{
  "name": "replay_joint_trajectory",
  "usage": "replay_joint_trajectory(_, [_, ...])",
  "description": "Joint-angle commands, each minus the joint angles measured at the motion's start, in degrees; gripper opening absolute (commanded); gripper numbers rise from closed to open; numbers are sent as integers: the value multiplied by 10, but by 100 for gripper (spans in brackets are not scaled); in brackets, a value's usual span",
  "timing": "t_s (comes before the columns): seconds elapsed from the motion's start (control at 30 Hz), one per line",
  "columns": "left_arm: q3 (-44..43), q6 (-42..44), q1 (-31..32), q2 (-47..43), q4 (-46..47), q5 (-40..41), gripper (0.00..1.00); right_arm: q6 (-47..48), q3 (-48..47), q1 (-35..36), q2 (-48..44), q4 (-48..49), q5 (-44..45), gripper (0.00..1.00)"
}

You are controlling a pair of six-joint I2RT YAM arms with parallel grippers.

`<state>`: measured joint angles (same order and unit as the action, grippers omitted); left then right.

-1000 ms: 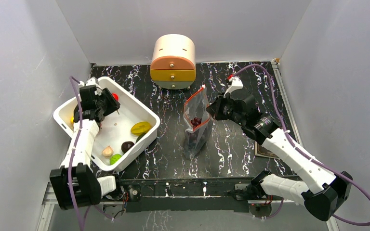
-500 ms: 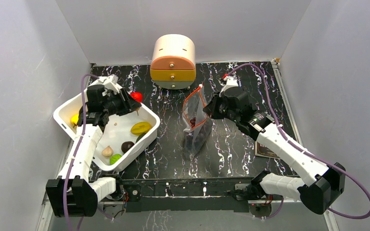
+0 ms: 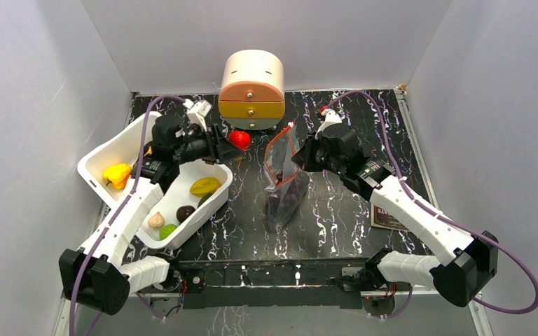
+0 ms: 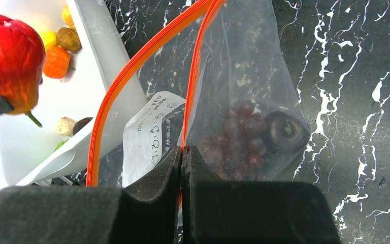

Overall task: Place the food in the zip-top bag and seal the zipper
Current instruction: Pick up the fake fruit from the bin, then place the fake fruit in the zipper food storage bag.

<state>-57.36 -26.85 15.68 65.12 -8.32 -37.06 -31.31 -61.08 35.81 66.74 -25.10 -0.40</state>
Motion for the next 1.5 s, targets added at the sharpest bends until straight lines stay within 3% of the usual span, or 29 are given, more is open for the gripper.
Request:
replay_joint_trajectory(0.0, [-15, -21, 49, 14, 64, -50, 25, 5, -15, -3, -16, 42, -9, 0])
replay_joint_trajectory(0.37, [-11, -105, 137, 88, 198, -63, 25, 5, -8, -3, -14, 52, -20, 0])
replay_joint_trajectory(0.67, [10, -191, 157, 105, 290, -22, 25, 4, -9, -3, -4, 60, -22, 0])
replay_joint_trajectory(0.83, [11, -192, 170, 104, 318, -8, 25, 5, -16, -3, 5, 54, -20, 0])
replay_joint_trajectory(1.3, [-18, -114, 182, 136, 134, 113, 26, -4, -37, -3, -5, 38, 13, 0])
replay_joint_trajectory(1.47, [-37, -111, 185, 153, 108, 102, 41, -20, -30, -3, -7, 49, 3, 0])
